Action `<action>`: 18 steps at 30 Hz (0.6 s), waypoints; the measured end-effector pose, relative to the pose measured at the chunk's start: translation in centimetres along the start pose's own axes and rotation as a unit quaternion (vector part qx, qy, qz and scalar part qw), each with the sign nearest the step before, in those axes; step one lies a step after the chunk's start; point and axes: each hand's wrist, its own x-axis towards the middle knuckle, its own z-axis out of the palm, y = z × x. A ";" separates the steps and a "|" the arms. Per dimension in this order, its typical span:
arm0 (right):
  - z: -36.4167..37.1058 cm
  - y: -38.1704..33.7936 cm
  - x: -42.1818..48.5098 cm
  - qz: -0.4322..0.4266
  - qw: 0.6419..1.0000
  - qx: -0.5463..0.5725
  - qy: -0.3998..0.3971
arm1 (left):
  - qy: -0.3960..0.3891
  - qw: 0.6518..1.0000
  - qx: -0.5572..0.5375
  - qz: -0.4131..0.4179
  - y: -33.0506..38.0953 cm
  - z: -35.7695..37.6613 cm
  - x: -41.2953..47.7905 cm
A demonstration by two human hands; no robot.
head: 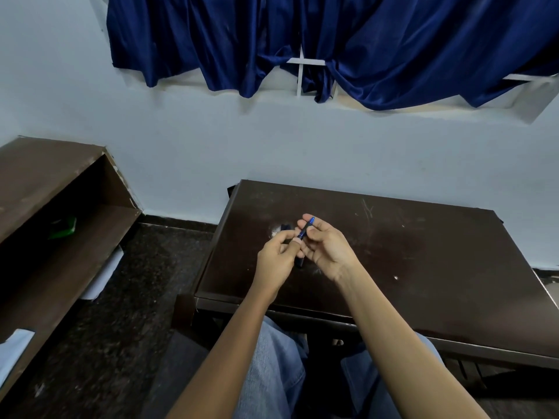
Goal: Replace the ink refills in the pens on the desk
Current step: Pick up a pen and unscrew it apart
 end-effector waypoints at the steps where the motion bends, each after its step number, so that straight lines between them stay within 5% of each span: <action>1: 0.1 0.1 0.3 0.006 1.000 0.009 -0.005 | 0.003 1.000 -0.013 -0.007 -0.2 0.1 0.3; 9: -0.2 0.5 3.8 0.036 0.991 0.131 -0.009 | -0.013 0.994 -0.056 -0.094 -2.3 0.0 2.4; 18: -4.2 1.5 9.5 0.032 0.982 0.030 0.184 | -0.012 0.988 -0.063 -0.140 -6.7 0.0 3.4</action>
